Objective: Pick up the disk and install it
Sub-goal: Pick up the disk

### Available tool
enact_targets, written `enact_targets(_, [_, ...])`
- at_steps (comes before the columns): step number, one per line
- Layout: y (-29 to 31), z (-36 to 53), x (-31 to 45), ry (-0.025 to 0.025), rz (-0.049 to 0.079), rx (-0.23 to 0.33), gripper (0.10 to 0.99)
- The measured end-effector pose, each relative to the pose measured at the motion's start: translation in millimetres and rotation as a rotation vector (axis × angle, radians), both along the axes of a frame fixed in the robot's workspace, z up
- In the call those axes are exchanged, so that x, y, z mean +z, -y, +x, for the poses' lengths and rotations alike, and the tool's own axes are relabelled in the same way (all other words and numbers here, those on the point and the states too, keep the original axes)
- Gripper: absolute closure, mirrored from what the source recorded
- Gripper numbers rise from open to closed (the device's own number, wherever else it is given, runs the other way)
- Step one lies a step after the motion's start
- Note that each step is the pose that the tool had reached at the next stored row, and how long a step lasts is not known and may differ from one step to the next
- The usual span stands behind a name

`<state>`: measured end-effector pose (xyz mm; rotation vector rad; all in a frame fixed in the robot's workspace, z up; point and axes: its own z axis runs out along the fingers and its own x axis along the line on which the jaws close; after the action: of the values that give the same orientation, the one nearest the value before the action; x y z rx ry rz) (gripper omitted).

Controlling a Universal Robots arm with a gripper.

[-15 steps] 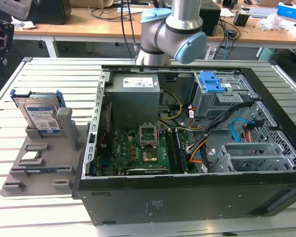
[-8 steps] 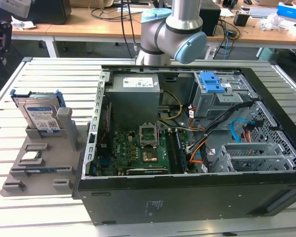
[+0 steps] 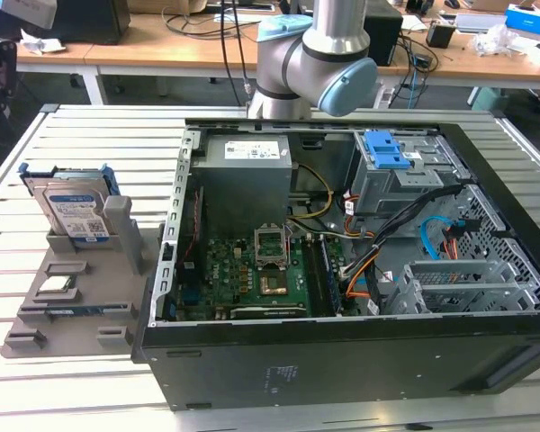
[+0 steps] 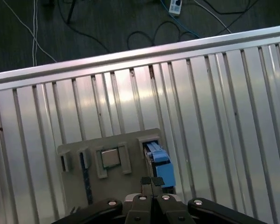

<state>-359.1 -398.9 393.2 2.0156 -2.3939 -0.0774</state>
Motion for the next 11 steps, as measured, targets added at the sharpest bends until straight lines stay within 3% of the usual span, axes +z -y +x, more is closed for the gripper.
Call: enact_targets(11, [0.0, 0.0, 0.0, 0.0, 0.0, 0.069, 0.98])
